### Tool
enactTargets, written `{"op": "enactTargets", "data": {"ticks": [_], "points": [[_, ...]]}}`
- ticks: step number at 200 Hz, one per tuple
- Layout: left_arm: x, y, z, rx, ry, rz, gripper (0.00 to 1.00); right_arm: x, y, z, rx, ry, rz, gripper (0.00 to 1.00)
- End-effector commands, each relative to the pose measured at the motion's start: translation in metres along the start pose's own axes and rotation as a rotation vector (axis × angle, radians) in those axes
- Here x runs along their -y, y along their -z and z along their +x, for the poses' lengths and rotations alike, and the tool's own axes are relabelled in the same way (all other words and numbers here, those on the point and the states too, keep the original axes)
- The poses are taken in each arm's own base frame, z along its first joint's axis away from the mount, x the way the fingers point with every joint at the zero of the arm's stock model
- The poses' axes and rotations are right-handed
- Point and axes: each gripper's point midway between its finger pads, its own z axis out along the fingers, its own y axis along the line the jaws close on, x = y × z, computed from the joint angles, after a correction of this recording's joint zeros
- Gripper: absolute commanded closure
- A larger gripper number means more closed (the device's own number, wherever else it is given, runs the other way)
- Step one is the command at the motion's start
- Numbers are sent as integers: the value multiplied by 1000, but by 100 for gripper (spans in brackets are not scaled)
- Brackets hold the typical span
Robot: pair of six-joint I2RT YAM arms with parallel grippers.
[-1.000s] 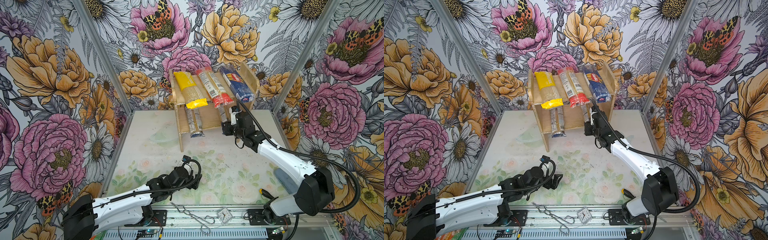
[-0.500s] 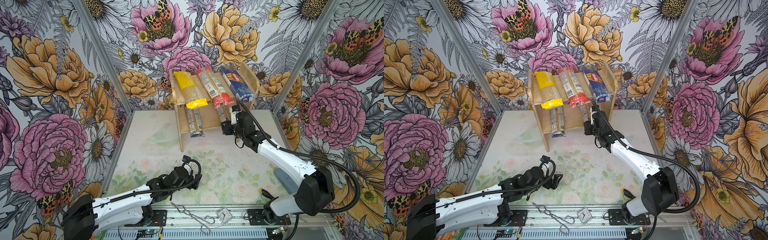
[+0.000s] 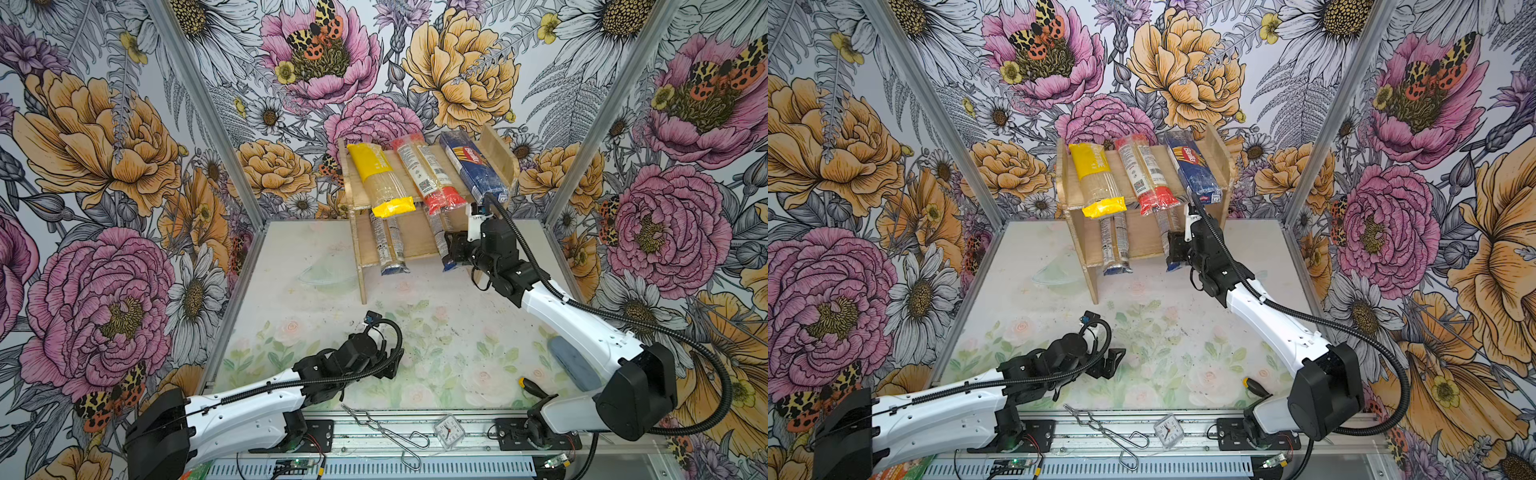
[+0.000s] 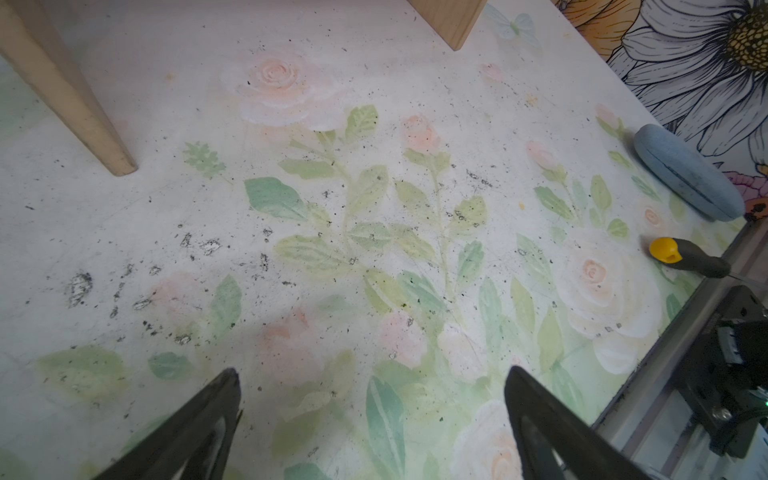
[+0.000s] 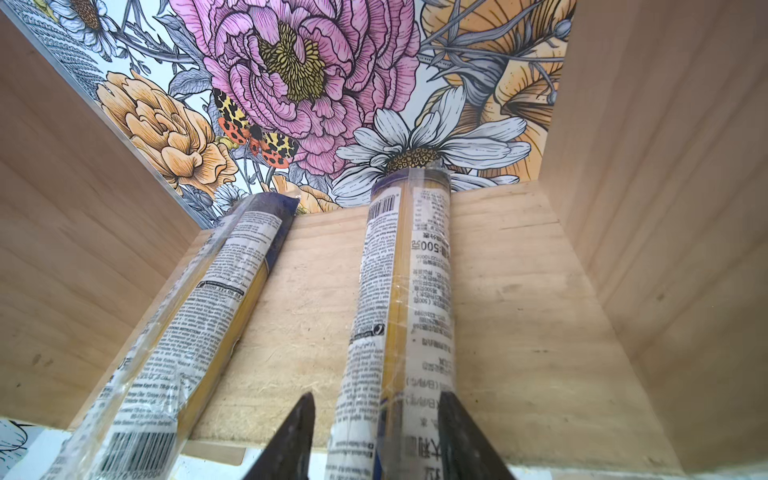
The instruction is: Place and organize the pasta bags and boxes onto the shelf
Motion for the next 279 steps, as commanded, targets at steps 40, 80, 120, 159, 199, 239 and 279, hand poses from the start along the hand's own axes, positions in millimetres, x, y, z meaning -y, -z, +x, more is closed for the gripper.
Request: {"op": "enactTargets", "data": {"ticks": [40,80,120,159,199,239,279], "points": [[5,3,-10,21,-1,16,1,0,35,-9,58,-8,-26,50],[6,4,-12,28,-1,19,1,-7,59,10,17,12,-103,49],[8,6,-12,32,-6,19,1,-6,84,33,-16,3,-140,48],[8,15,-25,47,-61,8,1,4,104,53,-50,18,-119,47],[-1,31,-55,105,-101,-23,1,14,119,71,-74,45,-98,46],[-10,43,-80,193,-101,-35,1,25,125,88,-94,44,-74,46],[-17,50,-98,232,-123,-58,1,35,125,97,-113,42,-47,46]]}}
